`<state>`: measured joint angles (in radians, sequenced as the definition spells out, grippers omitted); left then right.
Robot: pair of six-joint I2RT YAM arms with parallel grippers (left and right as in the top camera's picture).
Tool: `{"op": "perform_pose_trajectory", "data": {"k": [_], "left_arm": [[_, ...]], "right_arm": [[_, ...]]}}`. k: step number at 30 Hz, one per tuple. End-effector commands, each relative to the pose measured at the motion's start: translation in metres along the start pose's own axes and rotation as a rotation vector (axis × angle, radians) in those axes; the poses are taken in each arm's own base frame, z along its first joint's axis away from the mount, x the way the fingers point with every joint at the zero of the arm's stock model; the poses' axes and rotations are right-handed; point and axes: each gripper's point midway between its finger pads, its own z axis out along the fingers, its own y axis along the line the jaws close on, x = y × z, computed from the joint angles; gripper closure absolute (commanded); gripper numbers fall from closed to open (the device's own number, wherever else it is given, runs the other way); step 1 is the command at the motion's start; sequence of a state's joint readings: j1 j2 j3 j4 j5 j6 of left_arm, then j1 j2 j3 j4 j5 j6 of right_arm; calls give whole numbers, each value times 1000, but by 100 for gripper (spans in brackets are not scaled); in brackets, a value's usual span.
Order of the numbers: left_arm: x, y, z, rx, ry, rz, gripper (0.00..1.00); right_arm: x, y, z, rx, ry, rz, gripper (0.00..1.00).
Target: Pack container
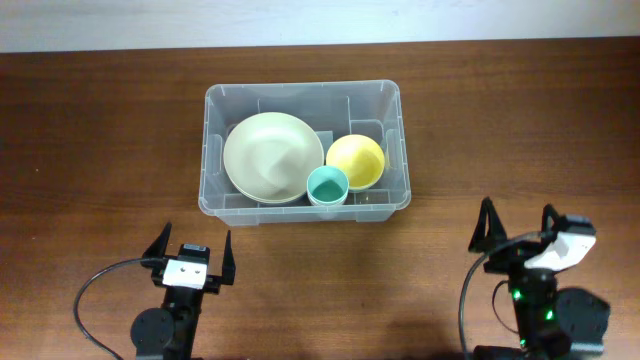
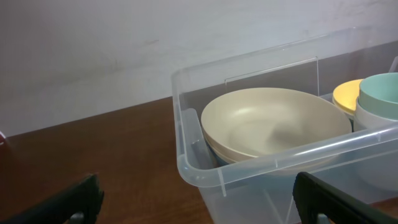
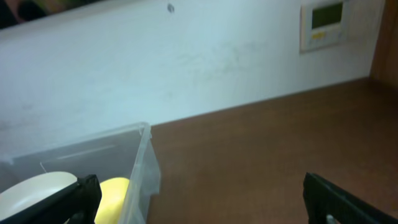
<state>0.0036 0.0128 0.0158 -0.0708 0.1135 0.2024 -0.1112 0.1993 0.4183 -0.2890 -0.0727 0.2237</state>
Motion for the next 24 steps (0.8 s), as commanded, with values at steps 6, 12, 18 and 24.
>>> {"op": "perform_pose_trajectory", "data": {"k": [6,12,18,24], "left_arm": [[1,0,0,0,-1,16,0],[1,0,0,0,-1,16,0],[1,0,0,0,-1,16,0],[1,0,0,0,-1,16,0]], "right_arm": [[10,11,-8,-77,-120,-101,1],[22,15,-3,-103,-129,-178,1],[29,14,3,-113,-163,-178,1],[32,16,5,-127,-177,-179,1]]}}
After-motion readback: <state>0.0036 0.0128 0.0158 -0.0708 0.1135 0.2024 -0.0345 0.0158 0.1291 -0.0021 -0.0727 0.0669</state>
